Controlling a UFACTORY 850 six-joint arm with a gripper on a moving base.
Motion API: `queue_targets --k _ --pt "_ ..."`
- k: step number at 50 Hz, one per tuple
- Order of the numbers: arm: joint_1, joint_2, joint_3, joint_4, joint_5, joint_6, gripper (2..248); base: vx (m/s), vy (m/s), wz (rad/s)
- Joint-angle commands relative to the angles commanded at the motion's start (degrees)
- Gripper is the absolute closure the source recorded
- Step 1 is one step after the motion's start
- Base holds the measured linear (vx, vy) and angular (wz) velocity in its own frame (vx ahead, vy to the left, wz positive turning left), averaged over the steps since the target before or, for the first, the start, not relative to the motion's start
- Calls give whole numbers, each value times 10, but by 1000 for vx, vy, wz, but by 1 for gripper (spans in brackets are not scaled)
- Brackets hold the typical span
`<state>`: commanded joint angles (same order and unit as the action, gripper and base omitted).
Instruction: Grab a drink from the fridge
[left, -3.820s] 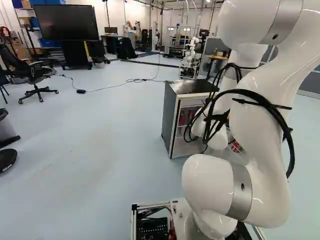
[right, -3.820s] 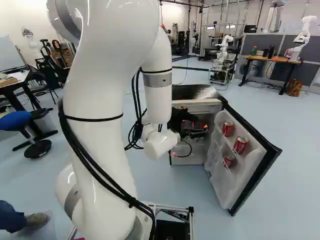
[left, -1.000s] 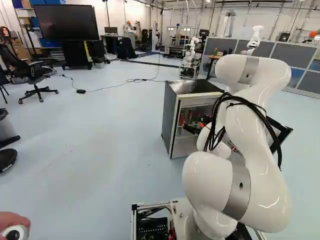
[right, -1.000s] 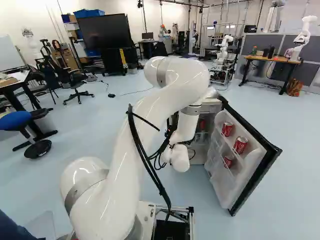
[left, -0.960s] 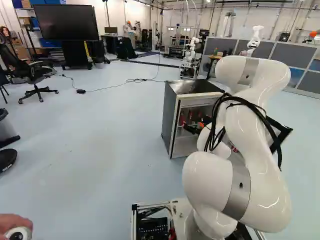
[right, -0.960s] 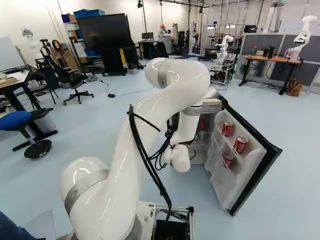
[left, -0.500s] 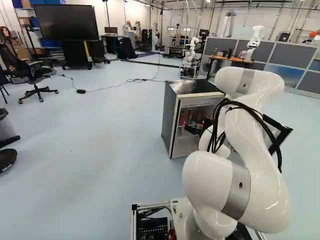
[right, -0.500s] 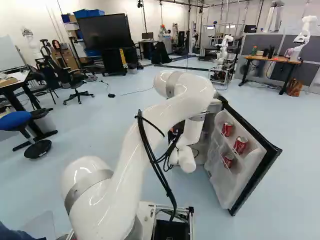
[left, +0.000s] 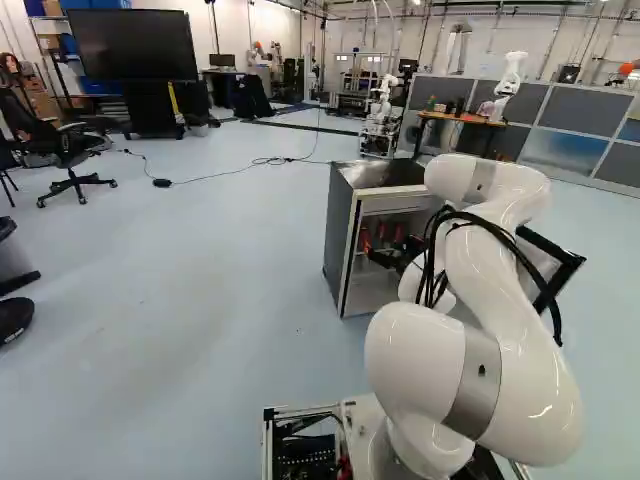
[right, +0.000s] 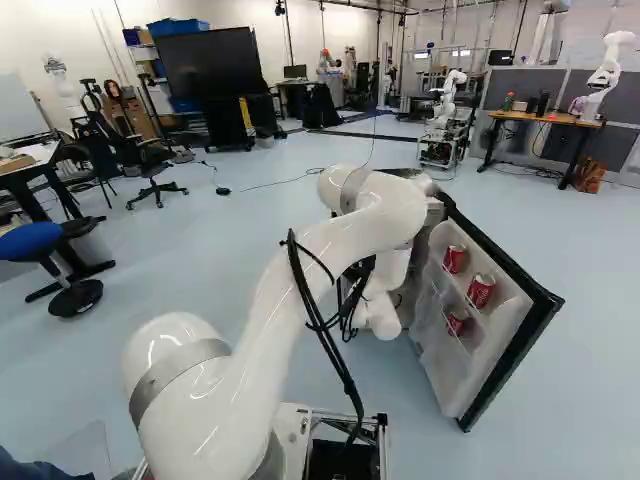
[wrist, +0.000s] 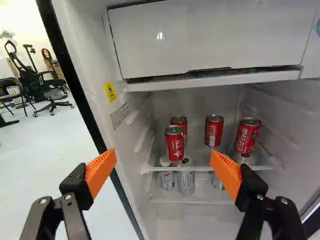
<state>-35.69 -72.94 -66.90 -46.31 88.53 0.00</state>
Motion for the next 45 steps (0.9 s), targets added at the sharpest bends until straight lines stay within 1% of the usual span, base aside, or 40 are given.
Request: queue_targets --k 10,34,45 --pt "0 -18 -39 -1 -11 0 3 0 0 0" --pt "6 -43 -91 12 -104 0 3 0 0 0" --pt "12 -54 -114 13 -123 0 3 0 0 0"
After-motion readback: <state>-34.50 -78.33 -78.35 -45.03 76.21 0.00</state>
